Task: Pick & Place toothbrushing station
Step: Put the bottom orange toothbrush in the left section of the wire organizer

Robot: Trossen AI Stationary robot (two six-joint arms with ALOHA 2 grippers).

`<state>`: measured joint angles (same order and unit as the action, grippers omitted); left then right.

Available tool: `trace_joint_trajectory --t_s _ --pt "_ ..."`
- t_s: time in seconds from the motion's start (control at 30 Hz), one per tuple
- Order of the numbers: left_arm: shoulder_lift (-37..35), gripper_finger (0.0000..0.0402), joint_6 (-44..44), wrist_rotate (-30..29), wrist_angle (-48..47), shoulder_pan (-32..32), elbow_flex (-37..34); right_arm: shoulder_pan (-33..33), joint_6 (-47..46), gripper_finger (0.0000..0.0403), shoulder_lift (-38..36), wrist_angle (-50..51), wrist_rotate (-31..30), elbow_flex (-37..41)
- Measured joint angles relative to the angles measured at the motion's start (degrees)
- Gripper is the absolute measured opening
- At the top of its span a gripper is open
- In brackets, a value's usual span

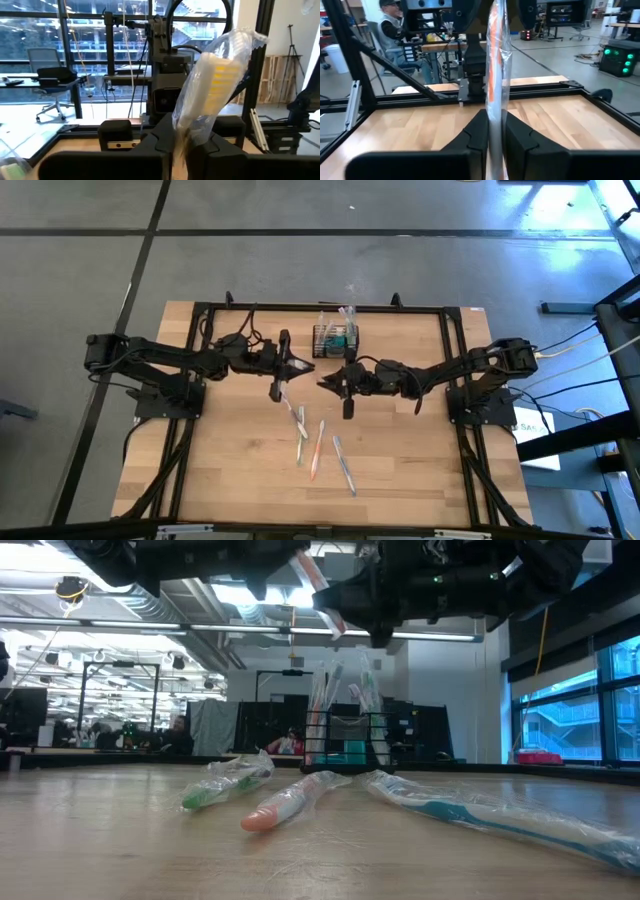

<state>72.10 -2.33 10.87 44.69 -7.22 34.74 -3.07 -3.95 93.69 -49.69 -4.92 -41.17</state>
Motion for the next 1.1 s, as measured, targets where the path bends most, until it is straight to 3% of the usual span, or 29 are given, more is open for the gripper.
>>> trace_joint_trajectory --t_s 0.17,0.33,0.63,0.9,1.1 --pt "0.0 0.0013 1.46 -2.35 -0.05 -0.03 0.0 0.08 -1.42 0.0066 -0.02 -0.09 -1.76 0.01" --pt "0.0 0.0014 1.77 -2.89 -1.18 -0.07 0.0 0.86 -3.1 0.0126 -0.36 0.46 -1.82 0.02" --pt "-0.17 0.0014 1.73 -4.1 -1.75 -5.06 0.0 2.18 -3.09 0.0224 -12.23 18.49 -1.73 0.02" --pt "-0.2 0.0014 -2.31 -2.33 -3.71 -13.87 1.76 1.57 -3.08 0.0242 -18.6 27.69 -1.71 0.02" --pt "-0.26 0.0014 0.23 -2.46 -15.63 -18.38 9.41 1.51 -3.08 0.0235 -18.93 29.18 -1.73 0.02"
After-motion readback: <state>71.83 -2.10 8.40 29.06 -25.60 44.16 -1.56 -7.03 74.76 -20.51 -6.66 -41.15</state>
